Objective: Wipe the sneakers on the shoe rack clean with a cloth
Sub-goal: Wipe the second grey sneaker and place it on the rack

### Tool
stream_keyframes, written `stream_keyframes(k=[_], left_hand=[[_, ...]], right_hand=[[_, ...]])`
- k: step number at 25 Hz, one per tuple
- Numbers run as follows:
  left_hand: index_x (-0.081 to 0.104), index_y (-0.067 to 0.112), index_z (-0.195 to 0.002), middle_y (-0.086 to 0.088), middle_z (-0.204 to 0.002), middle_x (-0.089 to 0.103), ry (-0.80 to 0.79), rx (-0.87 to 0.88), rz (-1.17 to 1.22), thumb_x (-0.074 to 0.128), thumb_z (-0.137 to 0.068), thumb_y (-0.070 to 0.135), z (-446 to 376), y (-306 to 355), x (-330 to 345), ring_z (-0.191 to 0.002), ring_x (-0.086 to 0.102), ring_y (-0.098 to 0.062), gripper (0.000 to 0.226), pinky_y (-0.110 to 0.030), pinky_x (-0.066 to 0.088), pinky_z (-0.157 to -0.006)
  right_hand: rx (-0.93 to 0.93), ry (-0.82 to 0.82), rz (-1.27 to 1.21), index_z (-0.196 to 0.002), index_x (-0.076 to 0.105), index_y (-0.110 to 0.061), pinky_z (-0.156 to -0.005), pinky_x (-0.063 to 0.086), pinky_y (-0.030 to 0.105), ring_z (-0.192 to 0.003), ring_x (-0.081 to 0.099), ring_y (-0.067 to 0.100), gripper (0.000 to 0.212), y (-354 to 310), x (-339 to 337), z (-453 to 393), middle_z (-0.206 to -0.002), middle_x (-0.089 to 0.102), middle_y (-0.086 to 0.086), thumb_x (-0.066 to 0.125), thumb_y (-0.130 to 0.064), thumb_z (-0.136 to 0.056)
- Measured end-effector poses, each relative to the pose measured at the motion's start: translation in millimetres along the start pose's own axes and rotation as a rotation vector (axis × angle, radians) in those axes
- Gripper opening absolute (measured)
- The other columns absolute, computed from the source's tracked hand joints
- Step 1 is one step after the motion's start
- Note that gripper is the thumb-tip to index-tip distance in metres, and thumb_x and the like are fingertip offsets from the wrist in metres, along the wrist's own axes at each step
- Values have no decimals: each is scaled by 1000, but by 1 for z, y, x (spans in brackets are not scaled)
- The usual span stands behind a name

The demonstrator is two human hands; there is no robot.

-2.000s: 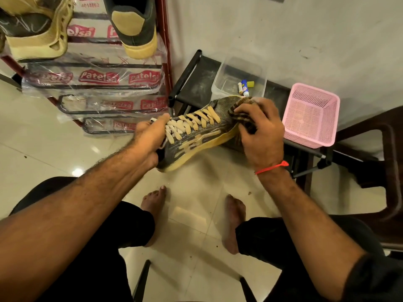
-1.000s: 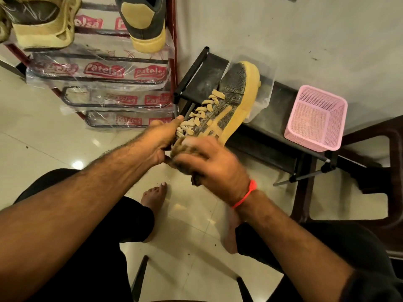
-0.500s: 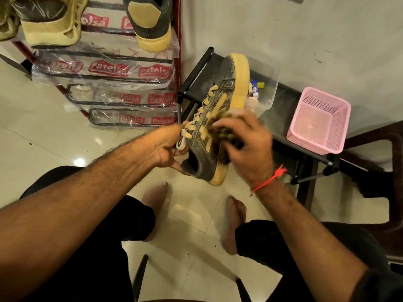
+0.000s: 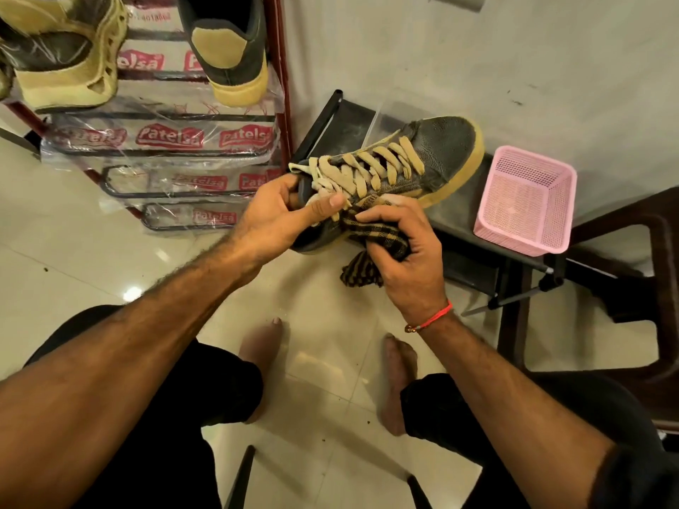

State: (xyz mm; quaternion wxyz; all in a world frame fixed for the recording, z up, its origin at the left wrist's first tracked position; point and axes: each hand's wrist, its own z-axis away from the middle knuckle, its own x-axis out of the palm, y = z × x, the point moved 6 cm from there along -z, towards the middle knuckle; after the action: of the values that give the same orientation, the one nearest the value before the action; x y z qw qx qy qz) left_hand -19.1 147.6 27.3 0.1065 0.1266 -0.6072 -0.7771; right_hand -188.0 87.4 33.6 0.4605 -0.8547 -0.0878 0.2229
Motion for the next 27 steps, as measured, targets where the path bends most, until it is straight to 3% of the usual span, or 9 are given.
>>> stream_keyframes(k=[6, 9, 12, 14, 16, 18, 20, 23, 27], left_hand=[[50, 26, -136, 8, -128, 69, -59, 97, -237, 89, -73, 39, 0, -10, -3, -119, 65, -5, 76, -37, 52, -105], [46, 16, -143, 0, -124, 71, -87, 72, -117, 69, -94, 16, -2, -12, 4, -116, 68, -11, 54, -30, 55, -99], [53, 8, -139, -9, -115, 75, -73, 20, -12, 51, -104, 12, -6, -15, 3, -107, 73, -18, 36, -25, 57, -87], [57, 8, -135, -5, -113, 76, -43, 3, 1, 48, -106, 12, -6, -13, 3, -102, 74, -14, 31, -20, 56, -83], [60, 9, -132, 0, -107, 78, -34, -9, 10, 48, -106, 12, -5, -12, 6, -97, 75, -10, 29, -17, 55, -79], [61, 8, -129, 10, -87, 78, -22, -15, 8, 48, -106, 11, -2, -11, 11, -80, 72, 2, 26, -10, 51, -70], [63, 5, -127, 14, -81, 76, 13, -25, 38, 48, -106, 10, -1, -12, 9, -74, 68, 6, 26, -9, 49, -68], [69, 12, -120, 4, -98, 78, 42, -56, 53, 53, -104, 13, -3, -13, -2, -90, 73, -6, 23, -17, 53, -76], [70, 17, -113, 1, -99, 78, -10, -118, 19, 53, -104, 14, 0, -15, 4, -88, 75, -10, 20, -16, 55, -69]], right_hand=[[20, 48, 18, -104, 68, -7, -104, 44, 35, -111, 58, 25, 37, 1, -2, -2, -108, 60, 2, 64, 17, -75], [1, 8, 94, -112, 68, -7, -103, 46, 42, -114, 57, 25, 34, -4, 1, -6, -114, 61, 7, 67, 8, -81], [-127, -148, 512, -133, 61, -21, -99, 45, 45, -119, 52, 30, 44, -1, 3, -5, -133, 56, 7, 64, -19, -88], [-154, -189, 610, -137, 58, -20, -103, 47, 49, -122, 51, 34, 51, 11, -10, -12, -138, 53, 12, 61, -12, -87], [-108, -64, 594, -135, 61, -15, -103, 49, 52, -124, 53, 36, 53, 18, -35, -26, -135, 55, 16, 60, 0, -84], [-119, 5, 553, -127, 67, -10, -98, 52, 53, -119, 57, 37, 46, 6, -26, -25, -126, 59, 19, 60, -2, -82], [-222, -119, 507, -117, 72, -7, -90, 54, 50, -108, 62, 39, 35, -16, 22, 0, -120, 63, 20, 60, -8, -84], [-368, -293, 580, -110, 75, -9, -82, 56, 47, -99, 63, 39, 23, -23, 45, 17, -120, 66, 17, 65, -6, -89], [-138, 46, 599, -107, 75, -5, -91, 53, 50, -109, 61, 37, 32, 5, -37, -40, -117, 63, 19, 61, 0, -78]])
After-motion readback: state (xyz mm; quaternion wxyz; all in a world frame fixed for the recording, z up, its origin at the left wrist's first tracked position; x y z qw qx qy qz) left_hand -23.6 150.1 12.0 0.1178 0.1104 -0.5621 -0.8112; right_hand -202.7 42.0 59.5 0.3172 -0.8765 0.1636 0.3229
